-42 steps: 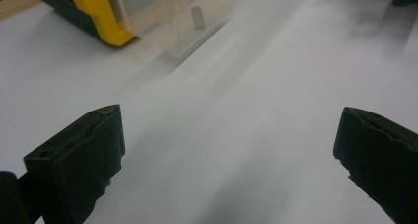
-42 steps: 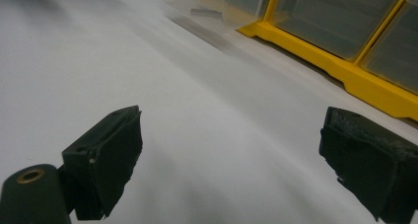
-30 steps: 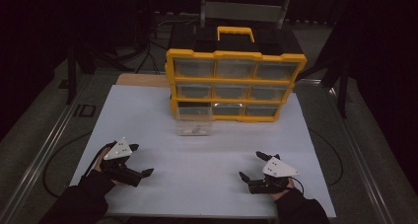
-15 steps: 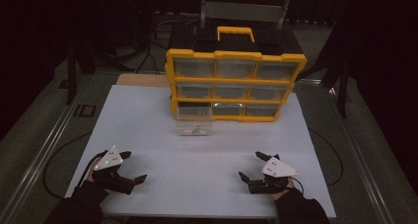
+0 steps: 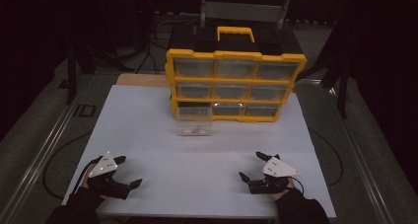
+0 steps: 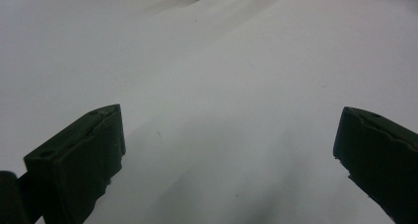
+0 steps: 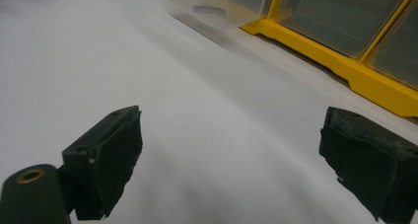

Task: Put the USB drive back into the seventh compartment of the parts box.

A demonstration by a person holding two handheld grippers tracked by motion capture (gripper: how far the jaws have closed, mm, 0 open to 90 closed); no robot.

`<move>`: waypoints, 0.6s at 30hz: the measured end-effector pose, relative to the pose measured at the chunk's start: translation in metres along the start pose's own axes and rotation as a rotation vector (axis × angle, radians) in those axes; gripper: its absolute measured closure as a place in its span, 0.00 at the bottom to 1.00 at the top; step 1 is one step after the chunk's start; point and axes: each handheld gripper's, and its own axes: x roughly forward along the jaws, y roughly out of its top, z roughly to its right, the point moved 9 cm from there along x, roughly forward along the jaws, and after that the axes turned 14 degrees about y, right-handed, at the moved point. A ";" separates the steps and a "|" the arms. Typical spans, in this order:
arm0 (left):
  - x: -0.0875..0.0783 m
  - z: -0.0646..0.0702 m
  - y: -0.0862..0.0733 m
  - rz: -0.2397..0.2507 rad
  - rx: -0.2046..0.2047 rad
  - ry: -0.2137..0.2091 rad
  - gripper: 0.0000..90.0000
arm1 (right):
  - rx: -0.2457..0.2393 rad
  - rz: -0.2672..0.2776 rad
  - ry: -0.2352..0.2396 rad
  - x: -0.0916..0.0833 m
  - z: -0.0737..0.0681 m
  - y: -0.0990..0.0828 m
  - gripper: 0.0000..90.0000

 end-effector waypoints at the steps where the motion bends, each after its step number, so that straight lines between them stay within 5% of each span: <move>1: 0.001 0.000 -0.001 -0.004 0.004 0.003 0.00 | -0.002 -0.001 -0.001 0.000 0.000 0.000 0.10; 18: 0.006 0.007 -0.002 0.005 0.021 -0.010 0.00 | -0.002 -0.014 -0.001 0.000 -0.001 -0.002 0.10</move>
